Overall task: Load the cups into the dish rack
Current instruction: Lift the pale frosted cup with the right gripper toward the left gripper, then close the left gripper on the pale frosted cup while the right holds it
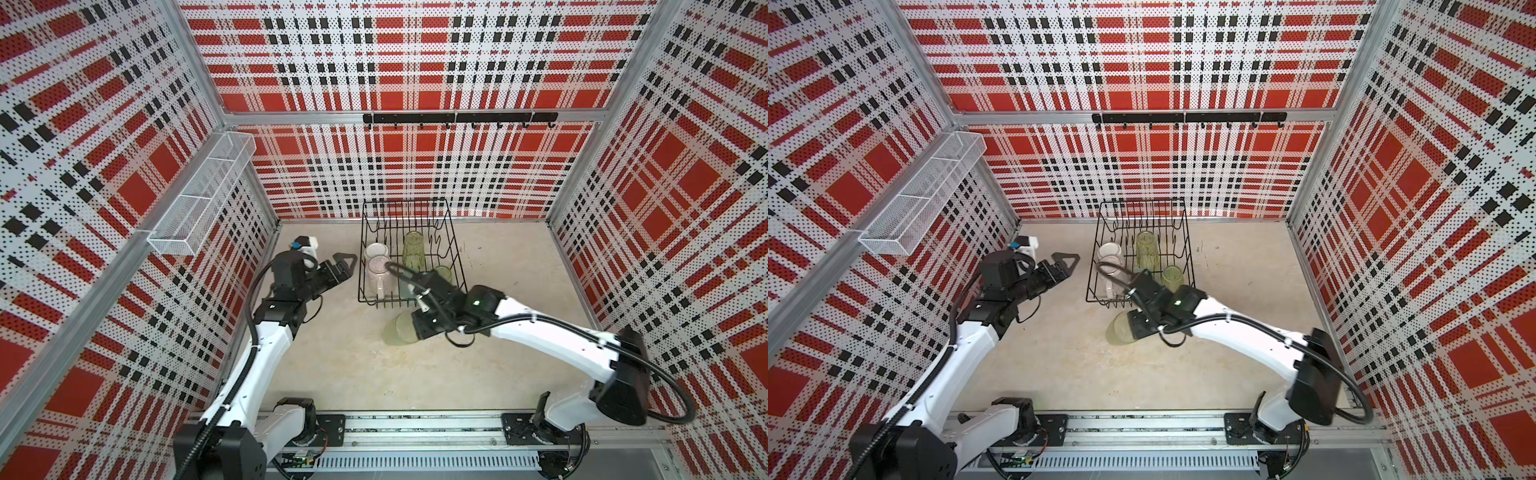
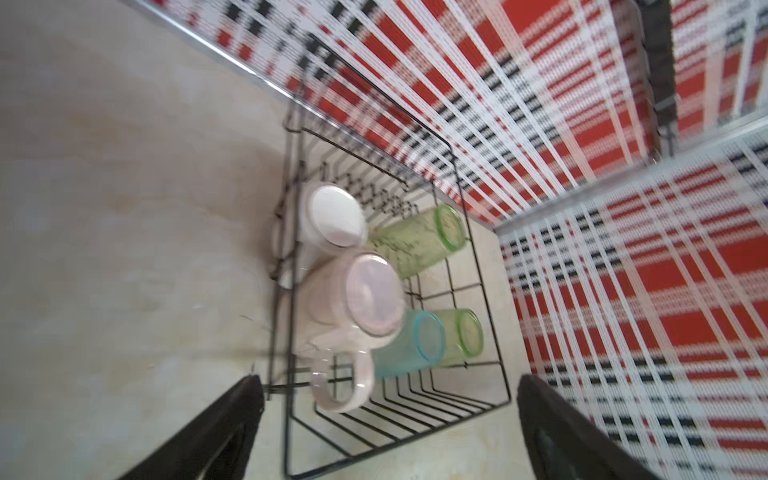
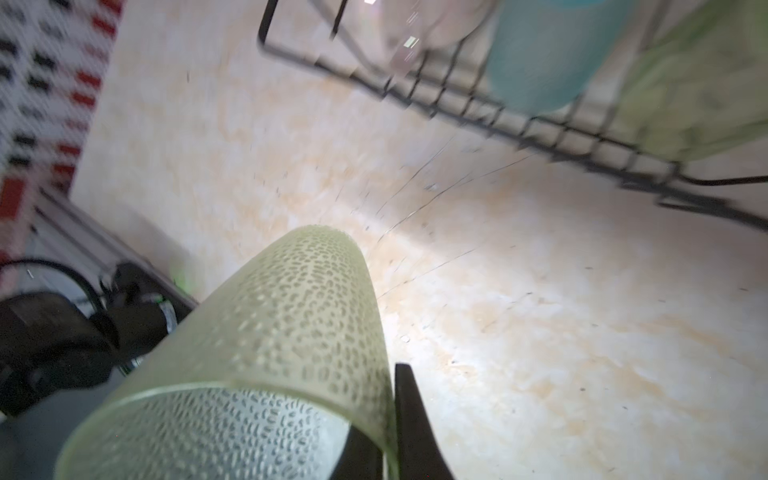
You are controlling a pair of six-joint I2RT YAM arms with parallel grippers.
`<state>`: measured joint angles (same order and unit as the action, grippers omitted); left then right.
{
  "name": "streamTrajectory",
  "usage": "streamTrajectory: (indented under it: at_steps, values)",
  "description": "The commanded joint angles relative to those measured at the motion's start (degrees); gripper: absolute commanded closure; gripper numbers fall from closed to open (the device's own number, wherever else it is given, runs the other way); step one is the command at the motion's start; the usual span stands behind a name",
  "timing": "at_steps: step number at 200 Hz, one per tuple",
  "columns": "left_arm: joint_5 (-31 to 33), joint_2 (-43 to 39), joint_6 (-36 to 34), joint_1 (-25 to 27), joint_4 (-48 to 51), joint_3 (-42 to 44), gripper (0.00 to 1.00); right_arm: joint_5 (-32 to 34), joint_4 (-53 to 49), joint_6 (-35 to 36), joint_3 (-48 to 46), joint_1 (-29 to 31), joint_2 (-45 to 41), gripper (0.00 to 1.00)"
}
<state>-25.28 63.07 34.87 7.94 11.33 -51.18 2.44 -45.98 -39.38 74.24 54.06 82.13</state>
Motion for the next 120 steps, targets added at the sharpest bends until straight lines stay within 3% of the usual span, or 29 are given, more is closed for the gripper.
streamTrajectory:
  at_steps: [1,69,120]
  values:
    - [-0.7,1.97,-3.76,6.74,1.1,-4.9,0.02,2.86,3.47,-6.71,-2.42,-3.25,-4.14,1.0]
    - [10.11,1.44,-0.33,29.85,-5.37,-3.77,0.02,14.35,-5.56,-25.51,-1.73,-4.93,-6.65,1.0]
    - [16.79,3.45,-0.34,38.1,-9.4,-3.17,0.07,21.82,-1.14,-30.35,-4.19,-4.93,-12.62,1.0]
